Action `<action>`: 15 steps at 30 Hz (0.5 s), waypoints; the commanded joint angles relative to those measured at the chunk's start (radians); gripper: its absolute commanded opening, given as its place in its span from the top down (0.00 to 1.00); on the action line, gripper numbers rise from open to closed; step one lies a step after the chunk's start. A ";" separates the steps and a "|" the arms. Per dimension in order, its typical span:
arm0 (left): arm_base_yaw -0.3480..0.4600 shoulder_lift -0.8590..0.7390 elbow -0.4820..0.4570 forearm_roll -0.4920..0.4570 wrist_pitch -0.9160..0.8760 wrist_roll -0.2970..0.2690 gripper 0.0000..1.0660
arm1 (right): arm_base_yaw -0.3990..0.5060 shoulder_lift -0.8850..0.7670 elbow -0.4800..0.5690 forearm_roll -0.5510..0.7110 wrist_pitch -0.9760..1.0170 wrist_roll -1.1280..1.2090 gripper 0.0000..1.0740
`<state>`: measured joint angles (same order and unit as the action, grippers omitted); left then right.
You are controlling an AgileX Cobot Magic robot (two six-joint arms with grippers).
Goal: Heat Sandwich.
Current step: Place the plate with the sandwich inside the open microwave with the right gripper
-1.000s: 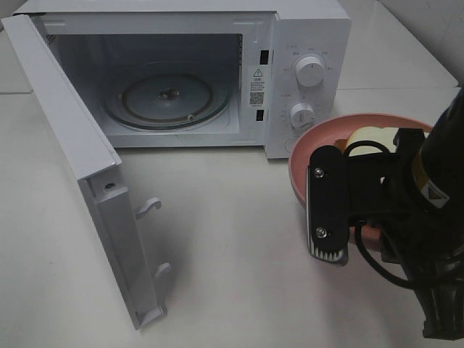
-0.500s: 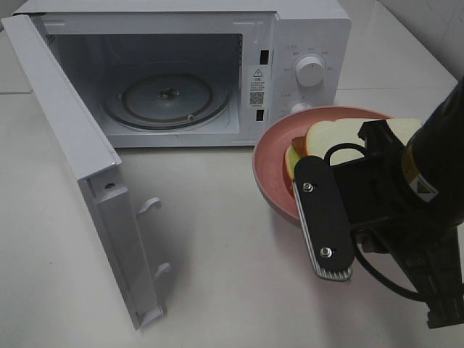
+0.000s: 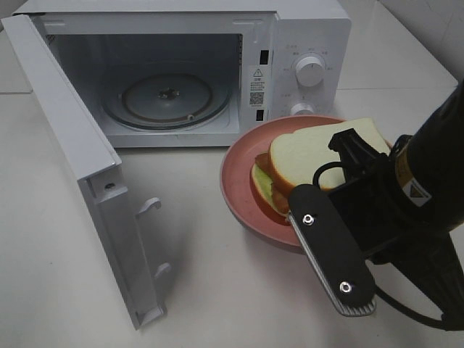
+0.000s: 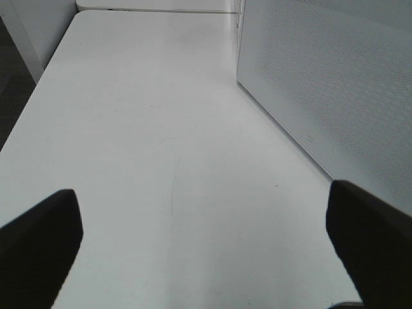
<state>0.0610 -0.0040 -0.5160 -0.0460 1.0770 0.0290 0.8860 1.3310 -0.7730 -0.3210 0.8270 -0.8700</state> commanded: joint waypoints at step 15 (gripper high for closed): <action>0.006 -0.019 0.000 -0.005 -0.010 -0.001 0.08 | -0.069 -0.002 0.001 0.055 -0.141 -0.264 1.00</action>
<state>0.0610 -0.0040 -0.5160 -0.0460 1.0770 0.0290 0.8400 1.3320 -0.7730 -0.2780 0.7110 -1.0880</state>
